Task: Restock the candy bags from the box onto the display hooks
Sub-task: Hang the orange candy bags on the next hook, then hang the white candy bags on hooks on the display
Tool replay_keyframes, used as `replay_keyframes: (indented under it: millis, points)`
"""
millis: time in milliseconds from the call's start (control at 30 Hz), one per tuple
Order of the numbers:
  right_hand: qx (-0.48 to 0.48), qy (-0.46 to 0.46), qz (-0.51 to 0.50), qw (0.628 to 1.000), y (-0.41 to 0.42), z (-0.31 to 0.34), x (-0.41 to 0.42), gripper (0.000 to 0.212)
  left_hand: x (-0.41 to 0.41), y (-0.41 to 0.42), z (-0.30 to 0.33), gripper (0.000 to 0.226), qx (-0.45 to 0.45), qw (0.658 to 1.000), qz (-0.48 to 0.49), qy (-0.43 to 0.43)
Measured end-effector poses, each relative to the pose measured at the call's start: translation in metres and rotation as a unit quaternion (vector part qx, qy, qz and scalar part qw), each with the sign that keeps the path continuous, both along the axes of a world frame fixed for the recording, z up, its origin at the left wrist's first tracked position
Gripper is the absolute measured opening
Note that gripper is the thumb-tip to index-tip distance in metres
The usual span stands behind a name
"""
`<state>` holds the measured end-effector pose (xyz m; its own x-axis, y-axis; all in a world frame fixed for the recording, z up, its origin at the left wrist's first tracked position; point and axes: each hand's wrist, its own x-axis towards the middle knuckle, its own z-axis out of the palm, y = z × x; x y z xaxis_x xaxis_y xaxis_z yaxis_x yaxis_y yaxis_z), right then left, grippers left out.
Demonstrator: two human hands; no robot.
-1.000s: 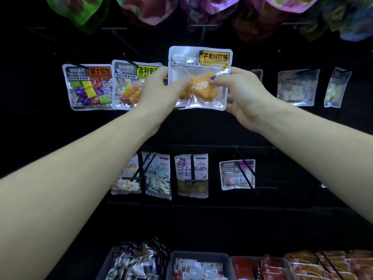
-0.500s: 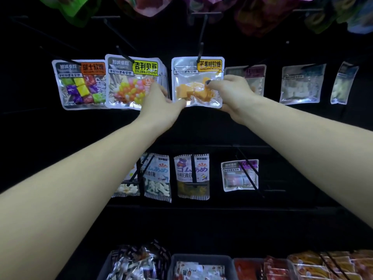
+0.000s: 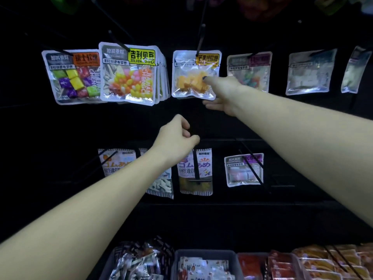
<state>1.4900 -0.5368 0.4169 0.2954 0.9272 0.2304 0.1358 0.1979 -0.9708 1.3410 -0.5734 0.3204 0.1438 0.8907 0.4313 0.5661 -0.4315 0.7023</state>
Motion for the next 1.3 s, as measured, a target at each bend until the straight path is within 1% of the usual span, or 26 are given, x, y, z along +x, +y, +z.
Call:
replay_keyframes:
  millis: [67, 100, 167, 200, 233, 333, 433, 500, 567, 633, 700, 767, 833, 933, 1033, 1100, 1167, 1200, 1300]
  points:
    - [-0.015, -0.013, -0.003, 1.000, -0.012, -0.013, 0.004, 0.044, 0.003, -0.009, -0.009, 0.023, 0.006, 1.000, -0.019, 0.014]
    - [-0.019, -0.026, -0.010, 0.999, -0.020, -0.021, 0.007, 0.044, 0.004, -0.016, -0.014, 0.018, 0.015, 0.999, -0.032, 0.015]
    - [-0.020, -0.047, -0.014, 0.999, -0.038, -0.040, 0.013, 0.030, 0.007, -0.033, -0.023, 0.010, 0.054, 0.997, -0.053, 0.015]
    - [-0.020, -0.051, -0.015, 0.998, -0.047, -0.052, 0.017, 0.025, 0.008, -0.042, -0.028, 0.009, 0.085, 0.994, -0.058, 0.022]
    - [-0.021, -0.059, -0.015, 0.998, -0.058, -0.064, 0.022, 0.025, 0.008, -0.051, -0.033, 0.010, 0.122, 0.990, -0.060, 0.034]
    - [-0.010, -0.087, -0.045, 0.995, -0.092, -0.102, 0.038, 0.028, 0.011, -0.079, -0.057, 0.010, 0.227, 0.966, -0.078, 0.095]
    - [0.032, -0.123, -0.088, 0.988, -0.137, -0.135, 0.052, 0.016, 0.016, -0.103, -0.088, 0.002, 0.317, 0.926, -0.071, 0.193]
    - [0.091, -0.166, -0.095, 0.977, -0.166, -0.148, 0.057, 0.013, 0.019, -0.112, -0.104, 0.003, 0.341, 0.913, -0.039, 0.222]
    - [0.135, -0.211, -0.080, 0.965, -0.188, -0.156, 0.060, 0.012, 0.020, -0.119, -0.116, 0.004, 0.352, 0.898, -0.010, 0.262]
    - [0.151, -0.231, -0.071, 0.959, -0.202, -0.166, 0.064, 0.011, 0.024, -0.126, -0.129, 0.005, 0.361, 0.885, -0.020, 0.292]
    - [0.138, -0.232, -0.064, 0.961, -0.212, -0.181, 0.066, 0.011, 0.034, -0.137, -0.147, 0.009, 0.354, 0.885, -0.067, 0.295]
    - [0.109, -0.235, -0.052, 0.964, -0.223, -0.205, 0.068, 0.009, 0.048, -0.152, -0.173, 0.014, 0.311, 0.899, -0.127, 0.283]
    - [0.066, -0.236, -0.032, 0.969, -0.234, -0.239, 0.072, 0.010, 0.061, -0.167, -0.211, 0.017, 0.236, 0.908, -0.179, 0.295]
    - [-0.025, -0.248, 0.005, 0.968, -0.251, -0.306, 0.082, 0.015, 0.072, -0.190, -0.276, 0.024, 0.120, 0.906, -0.241, 0.325]
    - [-0.122, -0.274, 0.041, 0.953, -0.269, -0.378, 0.092, 0.022, 0.080, -0.209, -0.334, 0.028, -0.032, 0.890, -0.275, 0.362]
    - [-0.203, -0.298, 0.058, 0.931, -0.284, -0.425, 0.099, 0.022, 0.086, -0.219, -0.366, 0.027, -0.110, 0.873, -0.281, 0.384]
    - [-0.291, -0.320, 0.083, 0.898, -0.300, -0.472, 0.108, 0.020, 0.091, -0.230, -0.394, 0.026, -0.173, 0.859, -0.294, 0.383]
    - [-0.327, -0.327, 0.097, 0.881, -0.307, -0.494, 0.112, 0.023, 0.092, -0.236, -0.407, 0.028, -0.200, 0.851, -0.297, 0.384]
    - [-0.394, -0.364, 0.134, 0.833, -0.329, -0.544, 0.125, 0.036, 0.090, -0.249, -0.441, 0.036, -0.234, 0.825, -0.288, 0.427]
